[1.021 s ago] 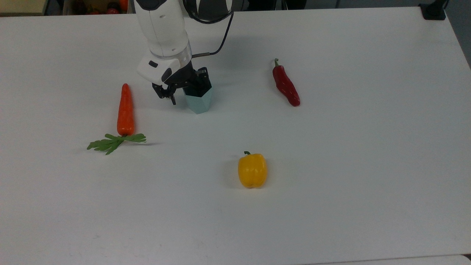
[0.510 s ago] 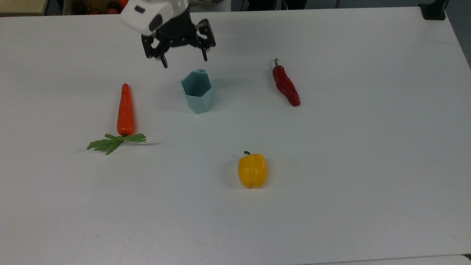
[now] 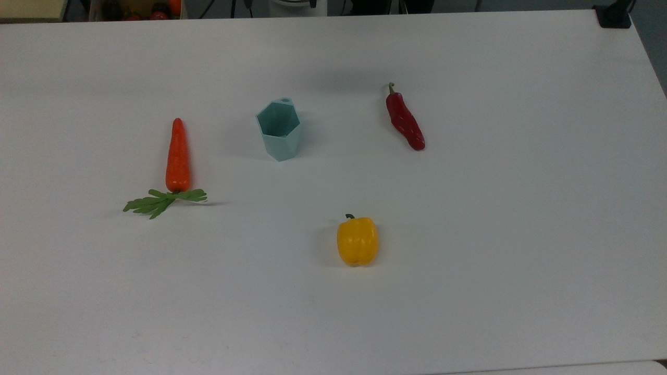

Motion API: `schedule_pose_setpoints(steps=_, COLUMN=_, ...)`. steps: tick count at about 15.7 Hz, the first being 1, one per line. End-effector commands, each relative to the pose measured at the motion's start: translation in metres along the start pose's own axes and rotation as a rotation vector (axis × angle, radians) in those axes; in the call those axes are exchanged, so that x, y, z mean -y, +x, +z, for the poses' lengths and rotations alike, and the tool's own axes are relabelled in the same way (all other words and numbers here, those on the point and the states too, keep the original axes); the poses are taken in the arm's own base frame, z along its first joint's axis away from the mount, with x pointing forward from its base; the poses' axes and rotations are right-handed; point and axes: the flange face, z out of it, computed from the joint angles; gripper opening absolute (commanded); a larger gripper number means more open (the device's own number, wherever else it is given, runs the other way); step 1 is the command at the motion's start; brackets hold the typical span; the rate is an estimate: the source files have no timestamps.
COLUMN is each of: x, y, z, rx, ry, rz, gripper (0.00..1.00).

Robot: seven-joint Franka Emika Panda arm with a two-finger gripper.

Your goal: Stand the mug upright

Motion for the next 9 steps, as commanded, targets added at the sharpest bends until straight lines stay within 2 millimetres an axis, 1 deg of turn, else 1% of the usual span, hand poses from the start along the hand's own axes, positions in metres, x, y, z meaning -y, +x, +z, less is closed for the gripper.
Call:
schedule_pose_setpoints(steps=1, x=-0.005, y=-0.019, z=-0.018, rx=-0.019, ry=0.01, rz=0.031, gripper=1.0)
schedule_pose_setpoints(steps=2, x=-0.006, y=-0.016, z=-0.018, rx=-0.041, ry=0.011, rz=-0.012, gripper=1.0)
schedule_pose_setpoints(steps=3, x=-0.008, y=-0.013, z=-0.012, rx=-0.057, ry=0.012, rz=-0.051, gripper=1.0)
schedule_pose_setpoints(steps=5, x=-0.019, y=-0.012, z=-0.009, rx=-0.114, ry=0.01, rz=-0.103, gripper=1.0)
schedule_pose_setpoints(steps=6, x=-0.023, y=-0.01, z=-0.008, rx=-0.132, ry=0.008, rz=-0.121, gripper=1.0)
schedule_pose_setpoints(steps=9, x=-0.026, y=-0.009, z=-0.006, rx=-0.134, ry=0.009, rz=-0.131, gripper=1.0)
